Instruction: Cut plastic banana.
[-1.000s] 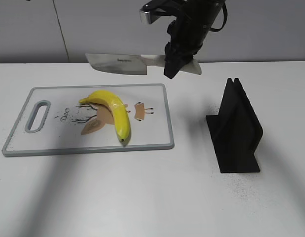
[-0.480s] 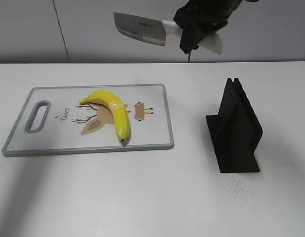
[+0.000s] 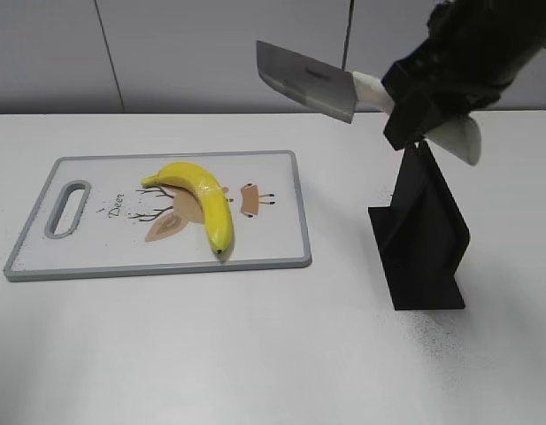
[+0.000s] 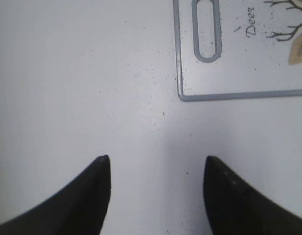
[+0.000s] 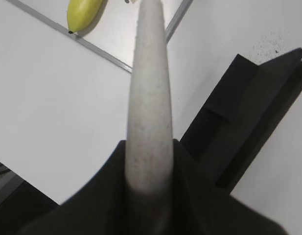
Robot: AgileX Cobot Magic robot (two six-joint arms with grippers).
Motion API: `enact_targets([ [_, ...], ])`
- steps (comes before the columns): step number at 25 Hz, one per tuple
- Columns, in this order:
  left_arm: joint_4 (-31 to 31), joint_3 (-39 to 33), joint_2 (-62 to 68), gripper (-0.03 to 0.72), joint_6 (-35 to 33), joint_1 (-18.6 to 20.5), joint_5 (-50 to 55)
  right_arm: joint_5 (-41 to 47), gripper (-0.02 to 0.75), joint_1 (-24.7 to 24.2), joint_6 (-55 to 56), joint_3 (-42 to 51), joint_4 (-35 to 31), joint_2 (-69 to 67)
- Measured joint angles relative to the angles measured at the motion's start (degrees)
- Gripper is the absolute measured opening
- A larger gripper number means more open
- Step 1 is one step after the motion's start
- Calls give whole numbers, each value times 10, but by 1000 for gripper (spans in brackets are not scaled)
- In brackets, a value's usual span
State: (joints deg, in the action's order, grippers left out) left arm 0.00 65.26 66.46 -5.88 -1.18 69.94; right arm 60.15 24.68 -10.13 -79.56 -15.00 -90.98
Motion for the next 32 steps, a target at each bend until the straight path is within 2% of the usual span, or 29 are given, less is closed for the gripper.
enact_targets([
  [7,0,-114,-171,580,9,0,1,-58,189,0,34,156,-1,119],
  [14,0,-189,-324,577,11,0,-1,-100,189,0,68,261,-2,215],
  [27,20,-314,-559,577,11,0,-6,-156,189,0,152,382,-1,327],
  [32,41,-352,-653,577,11,0,-35,-178,189,0,215,403,28,344],
])
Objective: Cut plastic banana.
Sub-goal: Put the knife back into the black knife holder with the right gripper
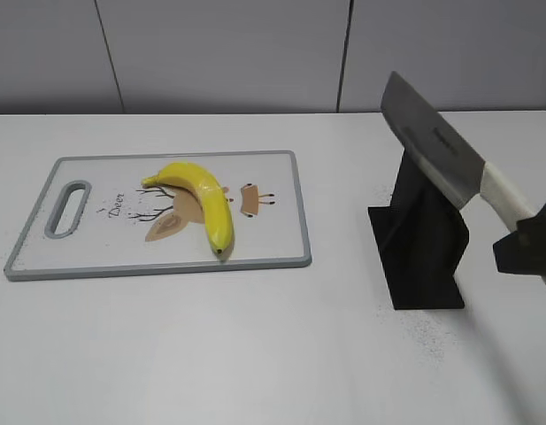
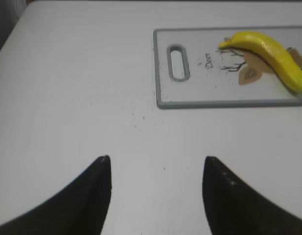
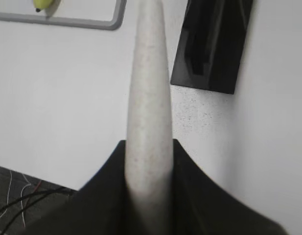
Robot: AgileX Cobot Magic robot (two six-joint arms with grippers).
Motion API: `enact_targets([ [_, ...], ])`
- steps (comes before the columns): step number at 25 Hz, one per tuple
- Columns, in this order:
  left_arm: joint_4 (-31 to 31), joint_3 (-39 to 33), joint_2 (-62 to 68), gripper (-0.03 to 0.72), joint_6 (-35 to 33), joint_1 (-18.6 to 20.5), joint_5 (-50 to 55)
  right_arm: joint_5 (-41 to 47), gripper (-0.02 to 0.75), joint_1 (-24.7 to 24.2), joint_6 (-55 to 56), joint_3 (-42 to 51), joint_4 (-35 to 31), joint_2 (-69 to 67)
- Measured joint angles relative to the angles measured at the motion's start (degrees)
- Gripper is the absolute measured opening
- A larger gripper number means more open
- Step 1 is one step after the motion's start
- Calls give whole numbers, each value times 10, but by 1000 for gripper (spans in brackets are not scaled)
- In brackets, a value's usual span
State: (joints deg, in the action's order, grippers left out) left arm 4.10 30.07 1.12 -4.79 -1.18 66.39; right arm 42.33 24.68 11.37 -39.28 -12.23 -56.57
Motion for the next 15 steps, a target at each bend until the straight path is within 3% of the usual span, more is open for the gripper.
enact_targets([
  [9,2,-13,-14,556,-3,0,-42,-41,189,0,116,1,83,-3],
  [15,2,-14,-14,553,-3,0,-42,-74,189,0,139,1,99,-53],
])
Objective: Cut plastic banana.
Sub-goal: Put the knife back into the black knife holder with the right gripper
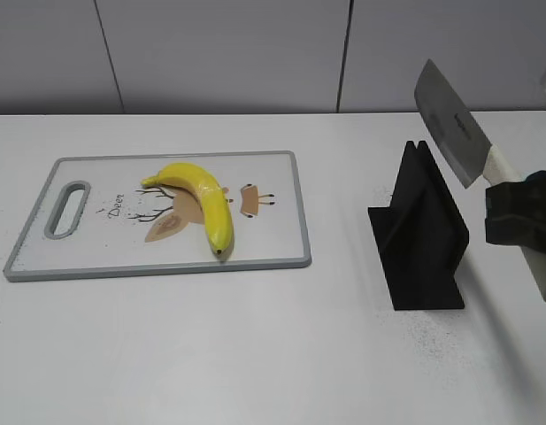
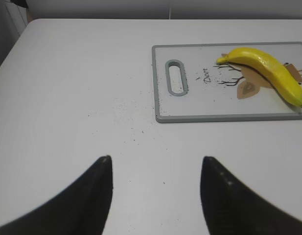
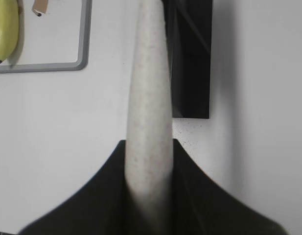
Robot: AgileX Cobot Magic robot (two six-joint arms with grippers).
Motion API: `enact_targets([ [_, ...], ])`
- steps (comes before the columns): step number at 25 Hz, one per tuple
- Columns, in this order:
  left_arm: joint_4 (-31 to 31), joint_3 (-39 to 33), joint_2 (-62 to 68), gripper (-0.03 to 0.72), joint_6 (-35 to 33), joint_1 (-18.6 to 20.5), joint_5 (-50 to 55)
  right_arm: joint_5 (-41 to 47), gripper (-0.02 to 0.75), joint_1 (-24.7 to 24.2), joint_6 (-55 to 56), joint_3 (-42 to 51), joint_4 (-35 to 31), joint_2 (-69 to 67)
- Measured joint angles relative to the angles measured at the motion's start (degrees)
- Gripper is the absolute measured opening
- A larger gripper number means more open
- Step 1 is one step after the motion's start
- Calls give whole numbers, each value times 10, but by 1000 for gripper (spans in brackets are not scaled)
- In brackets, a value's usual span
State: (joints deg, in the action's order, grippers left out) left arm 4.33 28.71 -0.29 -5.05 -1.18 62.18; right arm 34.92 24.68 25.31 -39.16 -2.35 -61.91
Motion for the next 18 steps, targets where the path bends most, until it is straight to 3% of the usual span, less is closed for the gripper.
enact_targets([
  [7,0,0,0,553,0,0,0,-32,189,0,50,0,67,-48],
  [18,0,0,0,553,-1,0,0,-56,189,0,45,0,71,-76],
])
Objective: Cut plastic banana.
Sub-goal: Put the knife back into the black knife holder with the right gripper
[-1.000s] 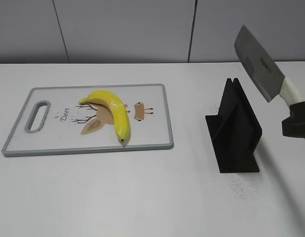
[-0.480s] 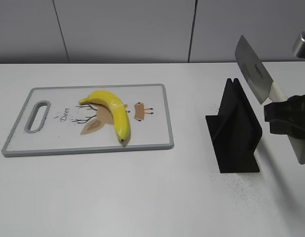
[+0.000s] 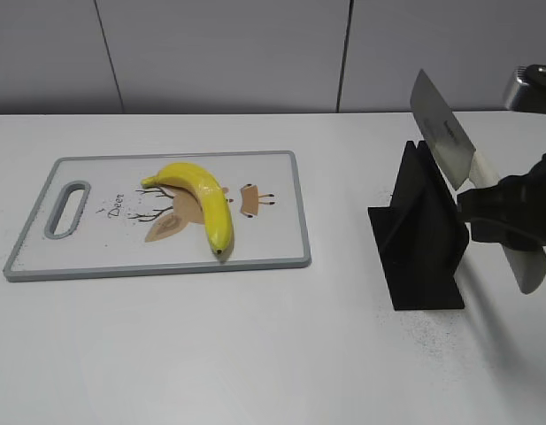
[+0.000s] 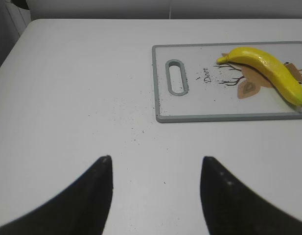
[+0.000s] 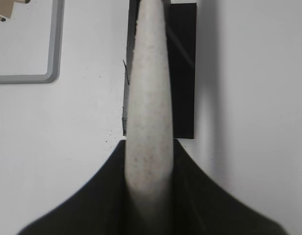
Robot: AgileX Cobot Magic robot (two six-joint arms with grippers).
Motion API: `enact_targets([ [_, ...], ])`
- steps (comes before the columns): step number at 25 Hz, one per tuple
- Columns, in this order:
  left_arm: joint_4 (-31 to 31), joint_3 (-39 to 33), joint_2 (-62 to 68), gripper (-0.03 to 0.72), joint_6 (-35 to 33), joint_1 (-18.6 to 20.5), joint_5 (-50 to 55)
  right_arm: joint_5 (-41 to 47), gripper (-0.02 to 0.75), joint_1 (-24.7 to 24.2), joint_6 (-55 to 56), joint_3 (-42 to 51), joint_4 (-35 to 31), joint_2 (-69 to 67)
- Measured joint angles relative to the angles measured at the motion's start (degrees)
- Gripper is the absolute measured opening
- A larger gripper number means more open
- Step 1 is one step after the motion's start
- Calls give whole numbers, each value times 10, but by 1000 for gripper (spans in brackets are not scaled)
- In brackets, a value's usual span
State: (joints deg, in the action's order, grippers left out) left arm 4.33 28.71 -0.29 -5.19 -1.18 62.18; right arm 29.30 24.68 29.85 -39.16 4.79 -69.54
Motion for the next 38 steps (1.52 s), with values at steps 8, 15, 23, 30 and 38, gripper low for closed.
enact_targets([
  [8,-1,0,0,553,0,0,0,-19,189,0,-2,0,16,-46],
  [15,-1,-3,0,553,0,0,1,-28,189,0,-17,0,21,-85],
  [23,-1,-4,0,553,-1,0,1,-19,189,0,-35,0,17,-44],
  [30,-1,-4,0,553,-1,0,1,19,189,0,-34,-17,-4,-10],
  [38,-1,-4,0,553,-1,0,1,27,189,0,-32,-19,-24,-50],
])
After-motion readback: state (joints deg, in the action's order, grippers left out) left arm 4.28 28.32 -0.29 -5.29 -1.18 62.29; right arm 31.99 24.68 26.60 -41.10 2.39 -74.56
